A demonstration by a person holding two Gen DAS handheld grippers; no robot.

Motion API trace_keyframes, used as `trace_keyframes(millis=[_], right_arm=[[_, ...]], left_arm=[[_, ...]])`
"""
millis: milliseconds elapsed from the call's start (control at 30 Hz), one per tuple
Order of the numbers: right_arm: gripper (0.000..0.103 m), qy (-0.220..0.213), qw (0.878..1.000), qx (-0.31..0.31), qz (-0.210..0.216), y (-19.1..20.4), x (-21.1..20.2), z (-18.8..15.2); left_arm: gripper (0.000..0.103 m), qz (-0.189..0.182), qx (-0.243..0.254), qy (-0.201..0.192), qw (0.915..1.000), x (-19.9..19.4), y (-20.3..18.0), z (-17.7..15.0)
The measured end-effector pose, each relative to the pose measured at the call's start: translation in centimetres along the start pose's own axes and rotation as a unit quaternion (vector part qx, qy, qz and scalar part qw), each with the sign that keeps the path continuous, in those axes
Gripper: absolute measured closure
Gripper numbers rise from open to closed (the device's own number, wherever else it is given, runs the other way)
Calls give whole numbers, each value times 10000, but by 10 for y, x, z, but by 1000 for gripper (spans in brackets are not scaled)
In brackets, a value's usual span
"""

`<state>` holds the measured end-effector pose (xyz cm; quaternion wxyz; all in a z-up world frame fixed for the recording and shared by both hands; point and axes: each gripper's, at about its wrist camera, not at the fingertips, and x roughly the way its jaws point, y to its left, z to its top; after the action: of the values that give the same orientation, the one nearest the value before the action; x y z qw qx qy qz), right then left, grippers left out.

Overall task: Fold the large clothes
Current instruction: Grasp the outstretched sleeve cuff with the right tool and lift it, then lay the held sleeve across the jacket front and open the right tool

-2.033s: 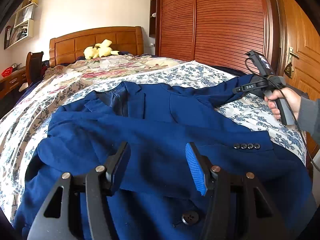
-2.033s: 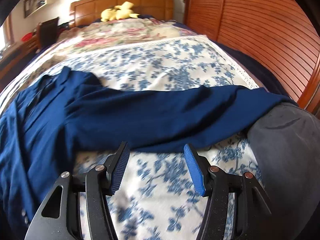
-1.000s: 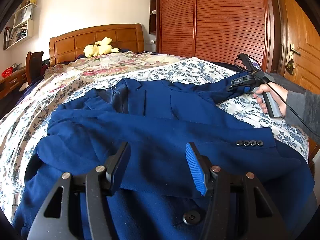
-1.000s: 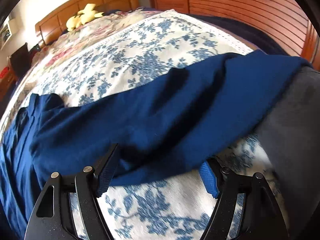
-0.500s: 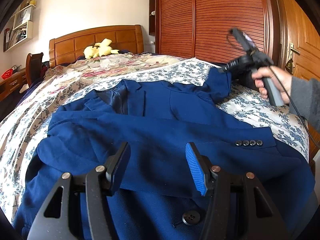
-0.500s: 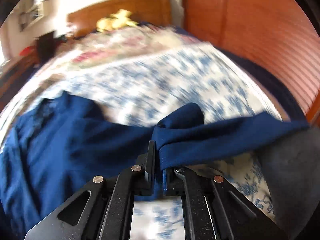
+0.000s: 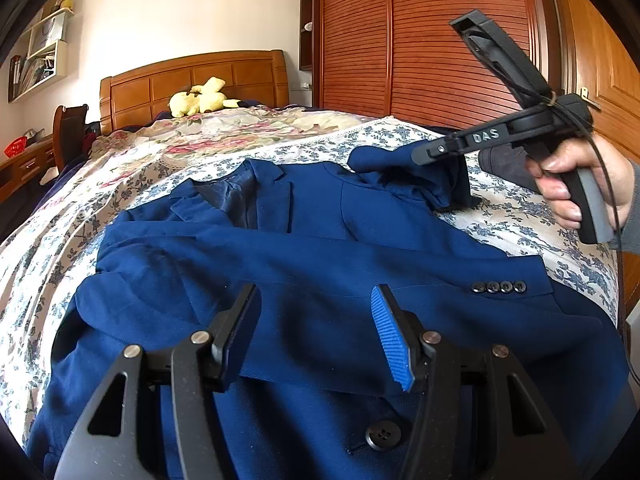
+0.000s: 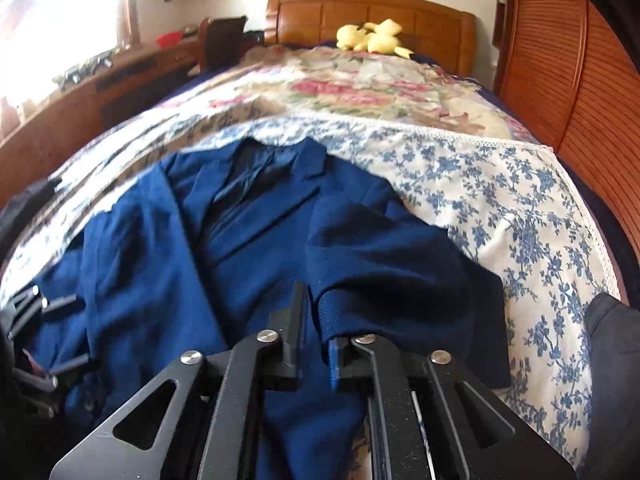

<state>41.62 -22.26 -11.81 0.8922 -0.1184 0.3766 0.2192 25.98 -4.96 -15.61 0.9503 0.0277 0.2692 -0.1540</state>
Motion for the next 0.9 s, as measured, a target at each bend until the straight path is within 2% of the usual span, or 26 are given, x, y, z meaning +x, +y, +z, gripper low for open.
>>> trace_keyframes(millis=[100,133,200,467,567,900], right_arm=[[71,83,9999,139,-51,-1,-9,-9],[67,67,9995,290,-59,-2,-15,-14],[65,38,9987,501,31,-3,-25,-22],[60,-162,9983,456,-315,-8,-55,-36],[50,-294,9981,369,-387,-14,-66,-29],[48,13,9949,376,-935,-63,-40,-14]], left_arm=[[47,2,-4,8,10000,0,0,0],[47,0,-6,8,10000,0,1,0],[47,0,-8,4,10000,0,1,0],[47,0,-10,16,10000,-1,2,-1],[47,-1,-14,31,10000,0,3,0],[47,12,-27,46,10000,2,3,0]])
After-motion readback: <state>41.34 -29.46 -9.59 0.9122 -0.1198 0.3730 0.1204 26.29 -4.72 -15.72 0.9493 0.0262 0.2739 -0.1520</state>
